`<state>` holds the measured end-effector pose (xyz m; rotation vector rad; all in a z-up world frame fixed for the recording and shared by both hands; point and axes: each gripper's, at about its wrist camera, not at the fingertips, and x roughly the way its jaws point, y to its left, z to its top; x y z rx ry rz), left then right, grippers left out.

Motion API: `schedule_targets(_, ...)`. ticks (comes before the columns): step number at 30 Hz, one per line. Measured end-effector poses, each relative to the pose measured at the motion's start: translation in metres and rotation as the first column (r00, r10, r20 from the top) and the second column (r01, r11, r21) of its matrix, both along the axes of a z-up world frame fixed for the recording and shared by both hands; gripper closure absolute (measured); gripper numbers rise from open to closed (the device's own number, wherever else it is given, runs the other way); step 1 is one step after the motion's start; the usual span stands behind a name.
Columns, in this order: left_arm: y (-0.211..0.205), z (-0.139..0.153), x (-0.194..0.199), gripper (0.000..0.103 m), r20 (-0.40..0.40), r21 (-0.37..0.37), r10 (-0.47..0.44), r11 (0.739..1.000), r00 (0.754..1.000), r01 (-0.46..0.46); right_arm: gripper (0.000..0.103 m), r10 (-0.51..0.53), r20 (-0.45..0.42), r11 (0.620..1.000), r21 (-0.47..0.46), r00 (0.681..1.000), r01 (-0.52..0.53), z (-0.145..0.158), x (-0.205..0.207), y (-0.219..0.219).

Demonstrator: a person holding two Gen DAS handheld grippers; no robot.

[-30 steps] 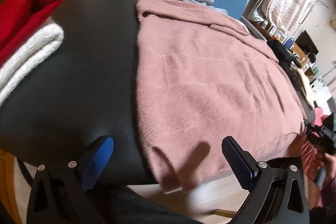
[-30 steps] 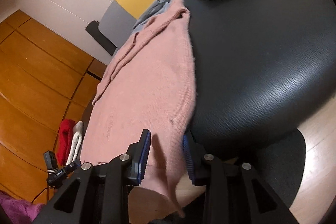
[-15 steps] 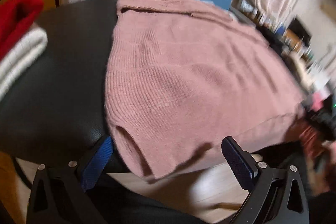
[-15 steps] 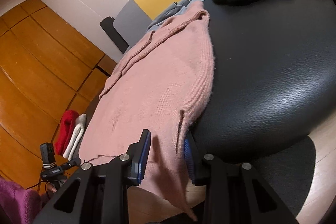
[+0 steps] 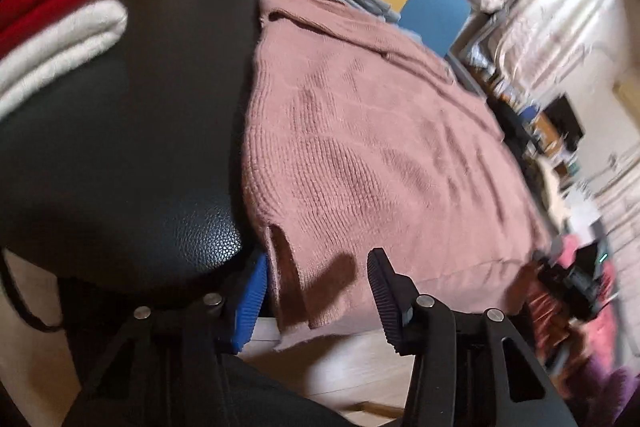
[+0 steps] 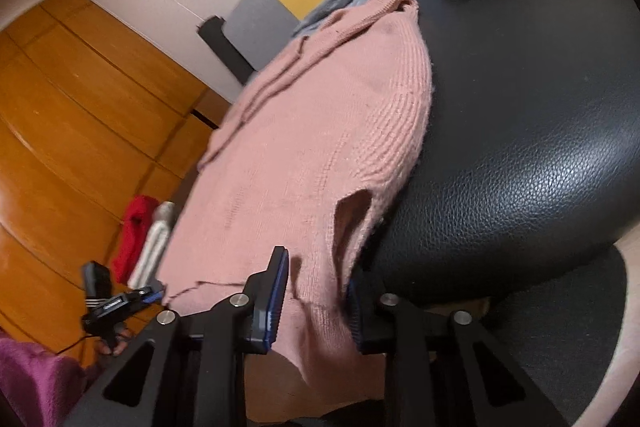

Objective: Fold clothes
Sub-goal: 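Grasp the pink sweater hem with the right tool and lift it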

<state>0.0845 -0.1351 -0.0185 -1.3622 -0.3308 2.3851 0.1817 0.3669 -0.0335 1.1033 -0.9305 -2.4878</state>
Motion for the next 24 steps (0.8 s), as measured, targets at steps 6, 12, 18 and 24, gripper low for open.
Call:
schedule_targets(6, 0.002, 0.0, -0.011, 0.095, 0.06, 0.018, -0.024, 1.0, 0.998, 0.022, 0.094, -0.052, 0.087, 0.999, 0.006, 0.995, 0.051, 0.003, -0.006, 0.004)
schedule_targets(12, -0.008, 0.012, -0.006, 0.095, 0.061, 0.117, -0.029, 0.993, 0.998, 0.022, 0.094, -0.061, 0.036, 0.986, -0.156, 0.997, 0.066, 0.008, 0.005, 0.021)
schedule_targets(18, -0.021, 0.029, 0.014, 0.095, 0.041, 0.154, -0.028, 0.988, 0.999, 0.021, 0.094, -0.017, -0.004, 0.967, -0.253, 1.0, 0.015, 0.017, 0.02, 0.021)
schedule_targets(24, -0.039, 0.047, 0.04, 0.095, 0.041, 0.217, 0.004, 0.976, 0.999, -0.012, 0.094, 0.067, -0.091, 0.947, -0.308, 0.994, -0.092, 0.038, 0.047, 0.005)
